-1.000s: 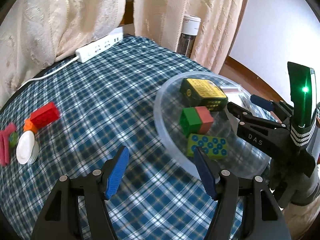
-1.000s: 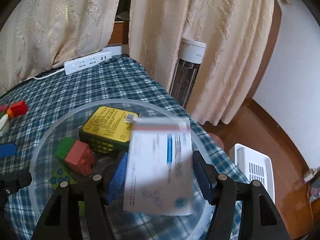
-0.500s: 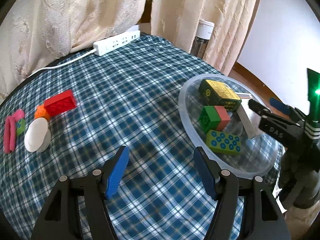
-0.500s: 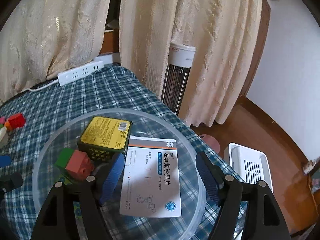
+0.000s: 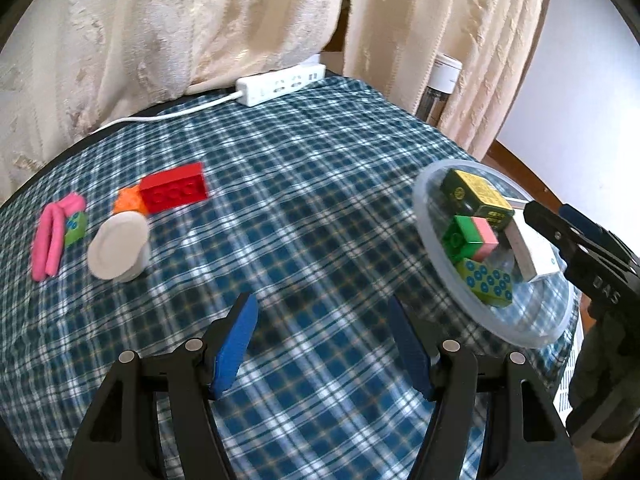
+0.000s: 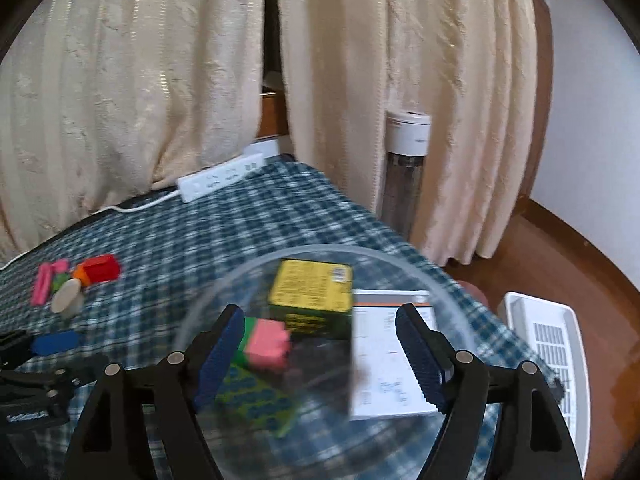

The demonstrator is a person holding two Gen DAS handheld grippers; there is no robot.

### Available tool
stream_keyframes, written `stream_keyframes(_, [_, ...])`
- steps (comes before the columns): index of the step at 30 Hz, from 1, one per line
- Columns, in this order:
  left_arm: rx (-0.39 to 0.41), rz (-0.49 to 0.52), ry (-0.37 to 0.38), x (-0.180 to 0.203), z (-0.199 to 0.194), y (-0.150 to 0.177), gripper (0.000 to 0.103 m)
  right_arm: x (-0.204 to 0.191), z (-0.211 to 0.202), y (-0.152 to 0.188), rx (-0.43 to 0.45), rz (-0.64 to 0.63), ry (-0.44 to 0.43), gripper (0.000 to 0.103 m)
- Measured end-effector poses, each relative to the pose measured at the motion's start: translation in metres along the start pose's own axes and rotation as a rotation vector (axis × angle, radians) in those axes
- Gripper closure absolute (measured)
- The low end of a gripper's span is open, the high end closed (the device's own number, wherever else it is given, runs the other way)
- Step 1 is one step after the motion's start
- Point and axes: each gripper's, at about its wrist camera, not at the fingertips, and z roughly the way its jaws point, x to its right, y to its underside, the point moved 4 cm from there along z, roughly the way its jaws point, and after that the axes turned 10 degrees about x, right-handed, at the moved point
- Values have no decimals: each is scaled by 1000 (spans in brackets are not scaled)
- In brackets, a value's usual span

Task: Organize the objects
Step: 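Withdraw both tools from the bowl and move left tool to white saucer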

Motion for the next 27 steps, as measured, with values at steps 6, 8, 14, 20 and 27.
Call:
stream_keyframes(6, [7,-27,-44,-27,-5,2,34,-26,-1,4,-18,-6,-71,20])
stream_keyframes(8, [12,-36,-62,-36,-7,2,34,-36,-2,6,-20,-16,-85,20])
stream_keyframes(14, [28,-75,-138,-76,-13,-2,34,-59,-4,11,-33,-38,-127,20])
stream_keyframes(20, [32,-113,-214,-118,-12,-6,34,-82,-5,18,-52,-65,-171,20])
stream_keyframes(27, [14,-129,-236,-146,1,-9,34,-102,-5,22,-63,-93,-206,20])
